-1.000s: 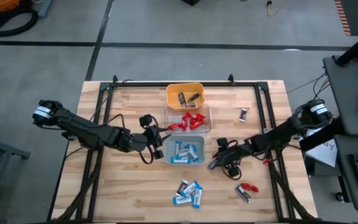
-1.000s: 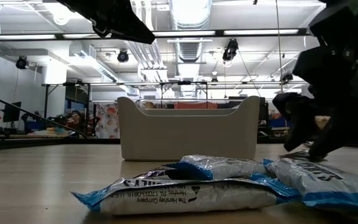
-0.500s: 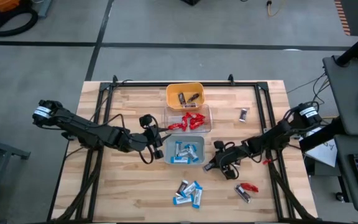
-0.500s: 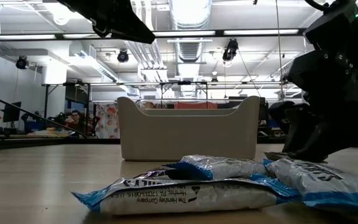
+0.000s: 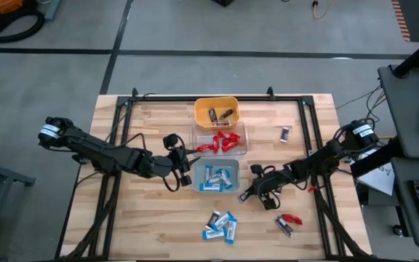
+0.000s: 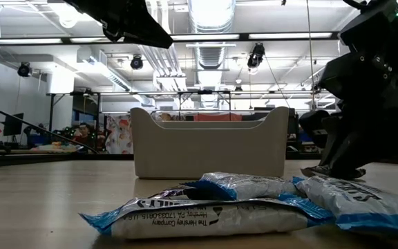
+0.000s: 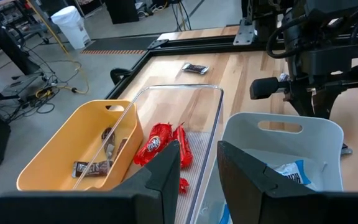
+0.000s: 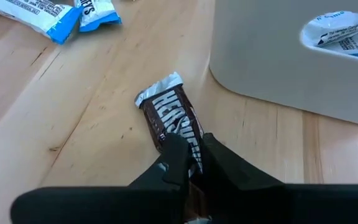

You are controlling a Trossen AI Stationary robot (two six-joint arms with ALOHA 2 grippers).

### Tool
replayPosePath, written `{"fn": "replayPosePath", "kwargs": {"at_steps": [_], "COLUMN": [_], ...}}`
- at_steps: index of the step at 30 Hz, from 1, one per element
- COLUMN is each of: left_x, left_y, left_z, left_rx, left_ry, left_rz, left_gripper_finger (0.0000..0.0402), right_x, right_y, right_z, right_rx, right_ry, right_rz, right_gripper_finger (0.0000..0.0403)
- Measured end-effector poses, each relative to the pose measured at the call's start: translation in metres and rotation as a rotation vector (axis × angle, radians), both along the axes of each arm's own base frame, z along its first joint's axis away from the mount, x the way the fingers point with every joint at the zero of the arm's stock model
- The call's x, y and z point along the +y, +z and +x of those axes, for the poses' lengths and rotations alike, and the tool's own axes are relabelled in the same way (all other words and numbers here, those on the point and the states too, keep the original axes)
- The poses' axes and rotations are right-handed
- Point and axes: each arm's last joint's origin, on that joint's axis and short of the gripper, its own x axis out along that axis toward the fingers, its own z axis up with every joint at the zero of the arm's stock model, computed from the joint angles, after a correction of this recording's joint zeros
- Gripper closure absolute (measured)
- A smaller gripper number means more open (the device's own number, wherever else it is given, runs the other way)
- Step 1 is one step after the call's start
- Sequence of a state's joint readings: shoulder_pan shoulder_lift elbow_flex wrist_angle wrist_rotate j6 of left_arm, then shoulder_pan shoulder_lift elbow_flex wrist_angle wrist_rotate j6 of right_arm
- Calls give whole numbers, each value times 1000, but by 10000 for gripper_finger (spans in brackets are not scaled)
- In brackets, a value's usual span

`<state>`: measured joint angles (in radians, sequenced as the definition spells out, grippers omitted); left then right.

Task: Organize candy in baskets
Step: Put the brown chocolate bar into the yellow bin

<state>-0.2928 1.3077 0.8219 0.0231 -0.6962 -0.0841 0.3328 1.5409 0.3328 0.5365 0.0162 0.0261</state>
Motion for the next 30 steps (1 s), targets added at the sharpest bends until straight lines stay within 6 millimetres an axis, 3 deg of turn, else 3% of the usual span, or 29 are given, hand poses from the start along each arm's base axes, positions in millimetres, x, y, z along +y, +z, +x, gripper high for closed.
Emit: {"fn": "replayPosePath", "kwargs": {"at_steps": [14, 22, 30], "left_x": [0, 0, 3], "left_y": [0, 0, 4], "left_z": [0, 0, -3], "left_rx": [-1, -4, 27], "left_ry": [1, 21, 46], "left_rz": [-3, 7, 126], "left_gripper_finger": [311, 311, 311], "right_x": [-4, -8, -27], "right_y": [44, 82, 121], "right_z": [-13, -23, -25], "right_rx": [-65, -240, -468], "right_ry": [-54, -63, -285], "right_rz": [92, 145, 49], "right_gripper_finger": [377, 377, 377]}}
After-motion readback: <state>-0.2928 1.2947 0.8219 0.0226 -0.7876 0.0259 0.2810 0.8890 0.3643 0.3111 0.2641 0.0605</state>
